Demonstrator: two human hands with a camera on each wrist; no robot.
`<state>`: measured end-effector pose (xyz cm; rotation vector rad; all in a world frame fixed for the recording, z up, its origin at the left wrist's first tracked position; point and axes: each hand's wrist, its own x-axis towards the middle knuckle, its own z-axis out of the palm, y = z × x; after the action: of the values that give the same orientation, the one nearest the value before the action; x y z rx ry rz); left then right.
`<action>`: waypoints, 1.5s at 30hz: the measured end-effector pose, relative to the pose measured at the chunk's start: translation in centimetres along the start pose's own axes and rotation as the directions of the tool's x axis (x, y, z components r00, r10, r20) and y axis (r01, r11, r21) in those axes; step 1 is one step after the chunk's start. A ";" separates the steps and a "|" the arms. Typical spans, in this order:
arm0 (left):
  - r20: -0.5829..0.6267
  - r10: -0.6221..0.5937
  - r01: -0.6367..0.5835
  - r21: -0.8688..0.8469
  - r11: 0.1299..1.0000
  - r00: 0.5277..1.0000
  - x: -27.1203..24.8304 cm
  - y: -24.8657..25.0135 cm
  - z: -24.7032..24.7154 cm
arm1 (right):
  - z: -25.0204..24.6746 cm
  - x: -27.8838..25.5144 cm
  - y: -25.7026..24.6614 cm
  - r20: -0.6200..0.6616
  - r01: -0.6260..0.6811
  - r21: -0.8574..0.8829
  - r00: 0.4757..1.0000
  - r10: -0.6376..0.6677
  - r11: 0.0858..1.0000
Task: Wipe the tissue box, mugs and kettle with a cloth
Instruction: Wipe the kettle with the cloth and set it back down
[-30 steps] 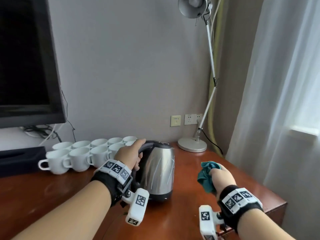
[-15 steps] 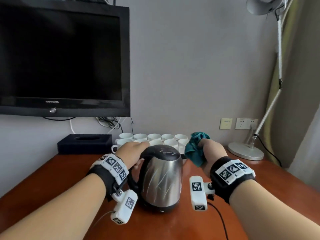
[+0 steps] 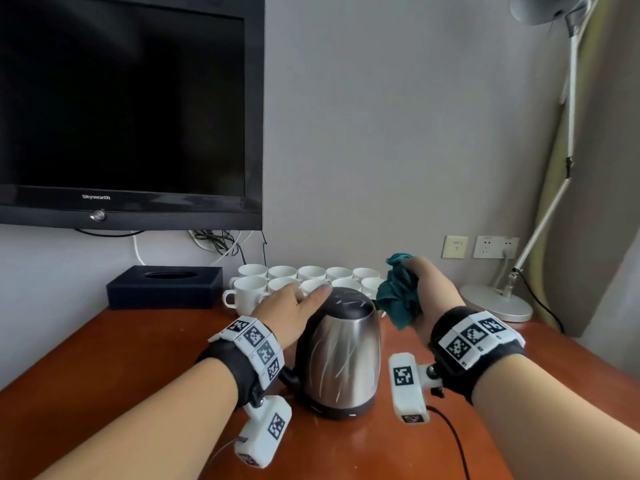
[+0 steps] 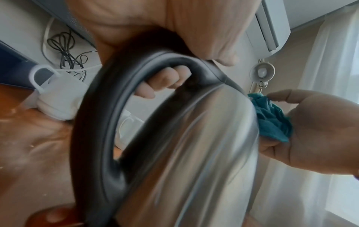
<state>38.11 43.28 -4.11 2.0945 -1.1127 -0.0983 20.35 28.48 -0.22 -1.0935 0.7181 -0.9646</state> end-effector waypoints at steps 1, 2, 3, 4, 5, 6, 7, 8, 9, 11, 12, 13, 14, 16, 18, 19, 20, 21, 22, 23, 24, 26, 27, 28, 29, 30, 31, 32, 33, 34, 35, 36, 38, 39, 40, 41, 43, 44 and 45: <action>0.040 0.012 -0.011 -0.022 1.000 0.999 0.1 -0.2 0.2 | -0.1 0.2 -0.1 -0.001 0.011 -0.026 1.000 -0.011 1.000; 0.073 0.018 -0.015 -0.039 0.999 0.997 0.1 -0.5 0.5 | 0.0 0.5 -0.2 -0.009 0.032 -0.088 0.999 -0.033 0.996; 0.089 0.025 -0.020 -0.059 0.998 0.996 0.1 -0.8 0.6 | 0.1 0.6 -0.3 -0.022 0.062 -0.171 0.998 -0.067 0.983; 0.091 0.034 -0.027 -0.077 0.997 0.995 0.2 -1.1 0.8 | 0.5 0.3 -0.5 -0.018 0.111 -0.255 0.993 -0.119 0.961; 0.083 0.045 -0.037 -0.090 0.995 0.996 0.2 -1.3 1.0 | 1.1 -0.2 -0.6 0.016 0.157 -0.317 0.987 -0.161 0.935; 0.072 0.052 -0.045 -0.101 0.994 0.996 0.3 -1.4 1.1 | 1.8 -0.6 -0.6 0.062 0.204 -0.357 0.979 -0.195 0.912; 0.066 0.055 -0.047 -0.117 0.992 0.996 0.4 -1.5 1.2 | 2.7 -0.9 -0.6 0.121 0.249 -0.387 0.968 -0.219 0.888; 0.067 0.051 -0.041 -0.138 0.990 0.996 0.5 -1.6 1.2 | 3.7 -1.4 -0.6 0.180 0.298 -0.429 0.953 -0.243 0.853; 0.075 0.040 -0.027 -0.168 0.985 0.996 0.6 -1.9 1.3 | 4.8 -2.0 -0.7 0.241 0.358 -0.473 0.931 -0.273 0.805; 0.087 0.021 0.002 -0.254 0.967 0.996 0.7 -2.4 1.6 | 6.7 -2.7 -0.6 0.360 0.476 -0.582 0.878 -0.316 0.660; 0.084 0.025 0.000 -0.278 0.960 0.996 0.8 -2.7 1.7 | 7.5 -3.0 -0.5 0.422 0.525 -0.643 0.851 -0.314 0.557; 0.076 0.048 -0.025 -0.284 0.959 0.996 0.8 -2.8 1.7 | 8.2 -3.5 -0.3 0.493 0.571 -0.682 0.820 -0.290 0.457; 0.065 0.090 -0.067 -0.287 0.956 0.994 0.8 -2.7 1.7 | 8.8 -3.7 0.0 0.558 0.609 -0.704 0.793 -0.245 0.366; 0.053 0.174 -0.152 -0.282 0.947 0.983 0.8 -2.6 1.7 | 9.6 -3.9 0.7 0.622 0.637 -0.742 0.770 -0.139 0.206; 0.076 0.178 -0.151 -0.271 0.951 0.981 0.6 -2.5 1.6 | 9.7 -3.7 0.8 0.641 0.648 -0.757 0.761 -0.099 0.084; 0.088 0.139 -0.112 -0.255 0.961 0.986 0.7 -2.5 1.5 | 9.6 -3.6 0.5 0.643 0.649 -0.760 0.759 -0.100 0.032; 0.097 0.090 -0.066 -0.228 0.971 0.991 0.7 -2.5 1.4 | 9.4 -3.3 0.0 0.638 0.641 -0.767 0.762 -0.107 -0.010; 0.109 0.050 -0.026 -0.206 0.978 0.993 0.6 -2.6 1.3 | 8.9 -3.0 -0.6 0.619 0.620 -0.784 0.776 -0.117 -0.032; 0.119 0.033 -0.008 -0.203 0.979 0.992 0.7 -2.7 1.4 | 8.3 -2.7 -1.3 0.590 0.595 -0.804 0.795 -0.142 -0.011; 0.127 0.031 -0.003 -0.215 0.977 0.991 0.7 -2.8 1.4 | 7.7 -2.5 -2.0 0.550 0.565 -0.823 0.818 -0.171 0.054; 0.133 0.036 -0.004 -0.232 0.973 0.990 0.6 -2.7 1.3 | 6.9 -2.3 -2.7 0.510 0.542 -0.828 0.834 -0.208 0.141; 0.159 0.035 0.007 -0.258 0.966 0.987 0.6 -2.7 1.1 | 5.4 -1.8 -4.0 0.426 0.501 -0.812 0.860 -0.282 0.299; 0.171 0.030 0.014 -0.251 0.968 0.985 0.6 -2.6 0.9 | 4.6 -1.8 -4.5 0.384 0.472 -0.812 0.875 -0.296 0.343; 0.178 0.031 0.010 -0.225 0.974 0.984 0.7 -2.5 0.7 | 3.9 -1.8 -4.8 0.351 0.442 -0.825 0.889 -0.293 0.352; 0.178 0.038 -0.004 -0.189 0.982 0.983 0.9 -2.4 0.5 | 3.2 -1.9 -5.0 0.332 0.414 -0.847 0.901 -0.278 0.332; 0.175 0.046 -0.017 -0.159 0.987 0.983 1.0 -2.2 0.3 | 2.7 -1.9 -5.0 0.328 0.397 -0.868 0.910 -0.254 0.300; 0.175 0.050 -0.025 -0.140 0.990 0.983 1.1 -2.0 0.0 | 2.3 -2.1 -4.8 0.329 0.383 -0.884 0.917 -0.224 0.269; 0.170 0.056 -0.034 -0.129 0.991 0.984 1.1 -1.6 -0.2 | 2.0 -2.3 -4.4 0.332 0.373 -0.893 0.923 -0.192 0.251; 0.165 0.067 -0.048 -0.116 0.992 0.984 1.0 -1.1 -0.3 | 1.8 -2.5 -4.0 0.333 0.364 -0.898 0.930 -0.158 0.248; 0.164 0.076 -0.062 -0.088 0.994 0.984 0.7 -0.6 -0.4 | 1.7 -2.6 -3.4 0.334 0.358 -0.899 0.933 -0.133 0.251; 0.161 0.088 -0.079 -0.057 0.995 0.983 0.5 -0.2 -0.3 | 1.7 -2.7 -2.8 0.337 0.358 -0.900 0.933 -0.126 0.249; 0.155 0.097 -0.095 -0.025 0.995 0.983 0.3 0.1 0.0 | 1.8 -2.7 -2.3 0.345 0.371 -0.897 0.928 -0.143 0.241; 0.141 0.118 -0.117 -0.020 0.993 0.983 0.1 0.5 0.5 | 2.0 -2.9 -1.3 0.378 0.419 -0.875 0.904 -0.199 0.243; 0.136 0.126 -0.122 -0.042 0.992 0.983 0.0 0.5 0.7 | 2.3 -3.1 -0.8 0.405 0.451 -0.852 0.889 -0.213 0.265; 0.135 0.136 -0.128 -0.064 0.990 0.981 -0.1 0.7 0.7 | 2.7 -3.4 -0.3 0.438 0.485 -0.827 0.873 -0.216 0.283; 0.140 0.152 -0.142 -0.079 0.987 0.978 -0.1 0.8 0.8 | 3.1 -3.6 0.3 0.474 0.521 -0.805 0.853 -0.220 0.285; 0.147 0.193 -0.182 -0.087 0.980 0.970 -0.4 1.1 0.8 | 3.4 -3.8 1.3 0.519 0.572 -0.778 0.818 -0.248 0.259; 0.144 0.204 -0.193 -0.088 0.977 0.968 -0.5 1.1 0.8 | 3.3 -3.8 1.6 0.524 0.583 -0.771 0.810 -0.264 0.257; 0.137 0.208 -0.197 -0.092 0.976 0.968 -0.5 1.1 0.9 | 3.1 -3.8 1.6 0.522 0.584 -0.765 0.809 -0.271 0.272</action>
<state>36.74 42.82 -4.18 1.9173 -1.3825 -0.1956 21.82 33.39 -0.71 -2.5177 0.6973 -0.7846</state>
